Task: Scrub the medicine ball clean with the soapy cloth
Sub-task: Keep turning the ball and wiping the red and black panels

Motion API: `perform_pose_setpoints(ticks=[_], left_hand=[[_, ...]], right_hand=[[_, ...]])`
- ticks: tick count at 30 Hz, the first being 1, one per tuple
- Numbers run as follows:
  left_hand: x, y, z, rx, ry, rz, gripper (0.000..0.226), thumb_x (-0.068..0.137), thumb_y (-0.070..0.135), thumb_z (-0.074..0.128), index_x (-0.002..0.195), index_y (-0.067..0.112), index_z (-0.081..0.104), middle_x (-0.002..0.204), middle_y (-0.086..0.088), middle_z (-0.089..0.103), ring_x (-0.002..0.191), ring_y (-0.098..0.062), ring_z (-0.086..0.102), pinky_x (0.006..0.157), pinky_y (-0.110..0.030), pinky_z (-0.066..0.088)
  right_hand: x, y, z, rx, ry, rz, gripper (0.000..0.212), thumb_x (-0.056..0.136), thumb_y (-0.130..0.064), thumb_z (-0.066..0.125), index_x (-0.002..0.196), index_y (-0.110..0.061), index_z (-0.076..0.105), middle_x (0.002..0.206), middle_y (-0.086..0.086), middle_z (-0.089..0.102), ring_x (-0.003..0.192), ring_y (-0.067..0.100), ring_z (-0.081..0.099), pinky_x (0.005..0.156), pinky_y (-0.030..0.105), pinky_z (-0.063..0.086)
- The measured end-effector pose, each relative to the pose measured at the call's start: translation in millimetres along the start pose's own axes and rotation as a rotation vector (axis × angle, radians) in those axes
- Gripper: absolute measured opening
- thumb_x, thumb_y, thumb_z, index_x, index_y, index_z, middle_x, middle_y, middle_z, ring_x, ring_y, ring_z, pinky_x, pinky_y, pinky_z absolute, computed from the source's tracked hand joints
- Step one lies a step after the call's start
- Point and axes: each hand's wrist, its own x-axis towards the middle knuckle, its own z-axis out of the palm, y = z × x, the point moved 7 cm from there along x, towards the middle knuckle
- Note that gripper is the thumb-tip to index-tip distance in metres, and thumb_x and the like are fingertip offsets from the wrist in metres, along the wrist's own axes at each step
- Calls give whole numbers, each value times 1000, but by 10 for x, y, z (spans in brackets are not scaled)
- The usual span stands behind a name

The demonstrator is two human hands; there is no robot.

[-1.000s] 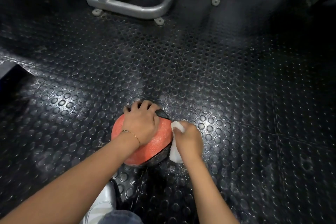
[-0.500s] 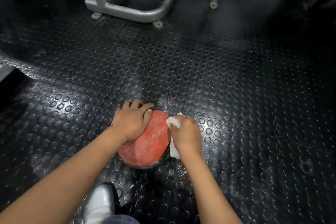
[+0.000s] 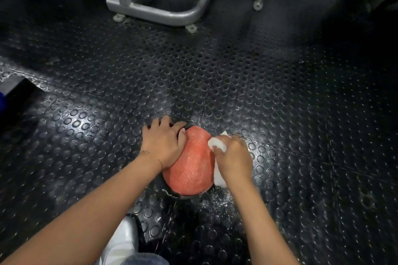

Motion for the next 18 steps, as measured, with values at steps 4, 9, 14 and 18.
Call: perform_pose_setpoints(ticks=[4, 9, 14, 18], left_hand=[[82, -66, -9, -34, -42, -40, 46, 99, 42, 18, 140, 34, 37, 135, -4, 42, 123, -26, 38, 101, -44, 30], [43, -5, -13, -28, -2, -119, 46, 99, 39, 20, 135, 25, 44, 134, -6, 43, 122, -26, 40, 100, -44, 31], [144, -43, 3, 33, -93, -162, 49, 100, 39, 15, 136, 23, 43, 137, -9, 41, 124, -30, 39, 104, -50, 26], [128, 106, -11, -12, -7, -31, 51, 99, 45, 10, 144, 32, 31, 144, -2, 35, 131, -26, 32, 111, -52, 16]], right_hand=[[-163, -50, 31, -15, -24, -63, 28, 91, -27, 53, 118, -32, 58, 119, -5, 49, 112, 18, 43, 85, 29, 37], [30, -129, -51, -53, 24, -45, 28, 91, -23, 52, 118, -26, 59, 120, 0, 53, 113, 21, 43, 77, 28, 35], [-303, -148, -13, -43, 53, -151, 30, 89, -23, 54, 118, -28, 60, 117, -4, 53, 111, 18, 42, 78, 27, 34], [-50, -125, -43, -48, 52, -75, 30, 90, -25, 53, 119, -27, 59, 121, -2, 53, 112, 20, 42, 80, 28, 35]])
